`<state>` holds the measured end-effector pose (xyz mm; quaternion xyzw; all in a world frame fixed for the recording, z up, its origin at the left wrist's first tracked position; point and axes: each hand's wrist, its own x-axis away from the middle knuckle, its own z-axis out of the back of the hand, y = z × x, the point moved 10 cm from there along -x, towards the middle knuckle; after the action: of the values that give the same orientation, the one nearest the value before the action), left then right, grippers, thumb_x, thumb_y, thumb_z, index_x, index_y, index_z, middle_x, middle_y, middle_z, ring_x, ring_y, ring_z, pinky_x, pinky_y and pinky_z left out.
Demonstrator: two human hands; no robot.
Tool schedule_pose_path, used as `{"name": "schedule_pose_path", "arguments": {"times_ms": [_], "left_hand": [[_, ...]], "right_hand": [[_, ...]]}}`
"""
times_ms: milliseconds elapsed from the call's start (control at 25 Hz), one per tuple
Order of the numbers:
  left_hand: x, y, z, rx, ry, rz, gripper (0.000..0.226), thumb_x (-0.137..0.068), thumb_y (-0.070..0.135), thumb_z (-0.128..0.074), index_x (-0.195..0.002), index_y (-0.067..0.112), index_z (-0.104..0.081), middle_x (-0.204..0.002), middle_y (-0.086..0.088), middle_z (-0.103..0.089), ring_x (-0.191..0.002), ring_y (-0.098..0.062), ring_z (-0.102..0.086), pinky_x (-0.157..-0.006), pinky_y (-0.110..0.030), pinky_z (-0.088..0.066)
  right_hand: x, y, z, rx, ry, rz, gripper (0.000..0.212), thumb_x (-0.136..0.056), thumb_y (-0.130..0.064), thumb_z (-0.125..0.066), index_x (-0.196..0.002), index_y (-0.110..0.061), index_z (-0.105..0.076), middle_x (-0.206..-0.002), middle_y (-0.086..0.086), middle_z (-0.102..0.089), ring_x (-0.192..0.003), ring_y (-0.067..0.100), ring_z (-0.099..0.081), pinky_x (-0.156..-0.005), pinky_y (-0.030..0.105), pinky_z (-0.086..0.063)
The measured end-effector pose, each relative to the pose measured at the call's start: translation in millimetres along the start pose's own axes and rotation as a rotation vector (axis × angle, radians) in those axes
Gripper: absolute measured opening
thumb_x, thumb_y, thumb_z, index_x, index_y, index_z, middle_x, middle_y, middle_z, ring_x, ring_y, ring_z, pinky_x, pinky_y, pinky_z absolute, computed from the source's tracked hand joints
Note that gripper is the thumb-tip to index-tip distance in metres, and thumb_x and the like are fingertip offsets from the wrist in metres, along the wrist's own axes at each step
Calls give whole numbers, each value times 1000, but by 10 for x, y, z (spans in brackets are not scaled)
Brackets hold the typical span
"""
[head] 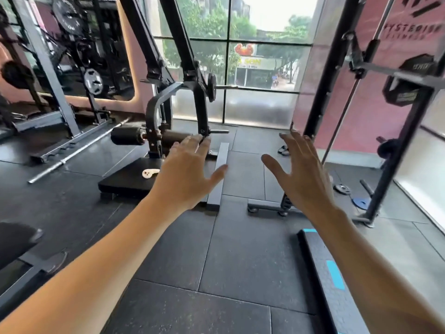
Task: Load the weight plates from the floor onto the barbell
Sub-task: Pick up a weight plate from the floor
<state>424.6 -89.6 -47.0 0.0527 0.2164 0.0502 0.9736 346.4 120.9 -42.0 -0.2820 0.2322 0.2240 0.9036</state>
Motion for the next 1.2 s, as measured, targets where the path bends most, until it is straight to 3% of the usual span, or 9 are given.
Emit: {"name": "schedule_pose_path", "arguments": {"times_ms": [480, 760, 960, 1200], "left_hand": [[-2840, -217, -1359, -61, 7, -112, 92, -88, 75, -20, -156, 14, -26, -162, -8, -30, -152, -26, -22, -125, -44, -12], [-4305, -789, -2195, 2, 4, -79, 93, -87, 76, -22, -155, 14, -31, -160, -9, -33, -150, -27, -25, -124, -48, -15], [-5535, -1306, -2963, 60, 26, -82, 91, -86, 75, -25, -152, 13, -36, -158, -8, -37, -148, -27, -29, -124, -48, -16], [-7243, -1818, -3546, 62, 9, -136, 93, -84, 75, -20, -150, 12, -39, -154, -10, -42, -146, -30, -33, -122, -51, -21]], "right_hand": [[-2323, 1196, -1639, 44, -81, -63, 81, -88, -78, -36, -153, -30, -27, -166, 0, -21, -154, 23, -14, -114, 53, -35], [-3585, 1626, -2646, 56, -157, -79, 82, -88, -77, -37, -153, -29, -28, -166, 1, -21, -154, 23, -12, -116, 52, -32], [-4731, 2014, -3450, 72, -145, -108, 79, -89, -76, -38, -153, -29, -29, -165, -1, -22, -154, 22, -12, -112, 53, -35], [-6313, 2375, -4150, 67, -106, -188, 77, -91, -72, -43, -153, -29, -30, -165, -1, -22, -153, 20, -13, -114, 50, -29]]}}
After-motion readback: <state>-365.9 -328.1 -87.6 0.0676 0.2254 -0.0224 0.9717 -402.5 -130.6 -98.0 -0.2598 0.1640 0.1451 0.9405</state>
